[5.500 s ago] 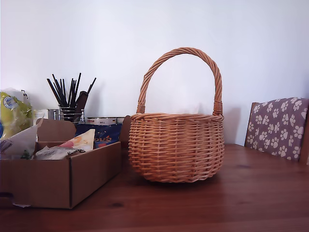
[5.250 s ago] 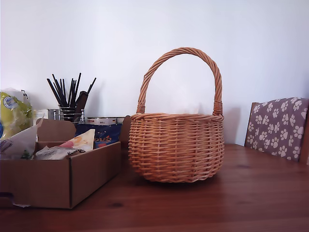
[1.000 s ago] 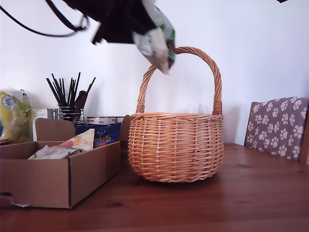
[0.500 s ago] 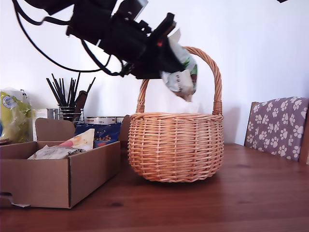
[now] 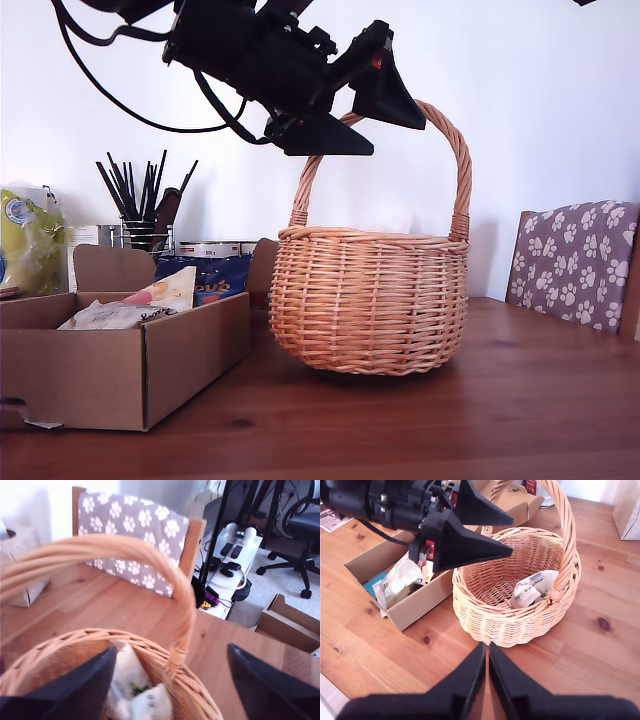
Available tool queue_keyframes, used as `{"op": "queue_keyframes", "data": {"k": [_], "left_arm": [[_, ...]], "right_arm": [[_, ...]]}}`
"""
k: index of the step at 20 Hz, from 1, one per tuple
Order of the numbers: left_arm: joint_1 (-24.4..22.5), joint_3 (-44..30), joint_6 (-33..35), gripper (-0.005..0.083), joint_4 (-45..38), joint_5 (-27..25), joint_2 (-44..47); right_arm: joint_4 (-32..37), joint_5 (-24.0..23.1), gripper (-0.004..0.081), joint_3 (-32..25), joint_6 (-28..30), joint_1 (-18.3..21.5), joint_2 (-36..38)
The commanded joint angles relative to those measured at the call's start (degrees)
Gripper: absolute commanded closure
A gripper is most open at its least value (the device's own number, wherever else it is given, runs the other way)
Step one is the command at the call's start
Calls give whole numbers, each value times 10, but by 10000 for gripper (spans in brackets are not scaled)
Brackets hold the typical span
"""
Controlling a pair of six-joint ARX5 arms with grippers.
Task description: Move the bags of Easter eggs from the cardboard box on the left into the woven basket on the right side.
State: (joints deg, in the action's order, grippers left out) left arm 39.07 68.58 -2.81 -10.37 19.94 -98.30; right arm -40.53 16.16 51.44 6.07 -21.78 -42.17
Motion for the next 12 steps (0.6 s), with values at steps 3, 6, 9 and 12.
{"op": "queue_keyframes", "data": {"k": [3, 6, 9, 12], "left_arm": [[-3, 25, 3, 352, 122, 2, 37], [-16, 27, 32, 773, 257, 2, 85], [-41, 21, 61, 797, 355, -21, 128], [-75, -21, 66, 797, 351, -26, 191]], "right_arm": [[4, 3, 783, 1, 0, 0, 3], [4, 3, 783, 1, 0, 0, 3], [4, 3, 783, 1, 0, 0, 3], [4, 2, 783, 1, 0, 0, 3]]}}
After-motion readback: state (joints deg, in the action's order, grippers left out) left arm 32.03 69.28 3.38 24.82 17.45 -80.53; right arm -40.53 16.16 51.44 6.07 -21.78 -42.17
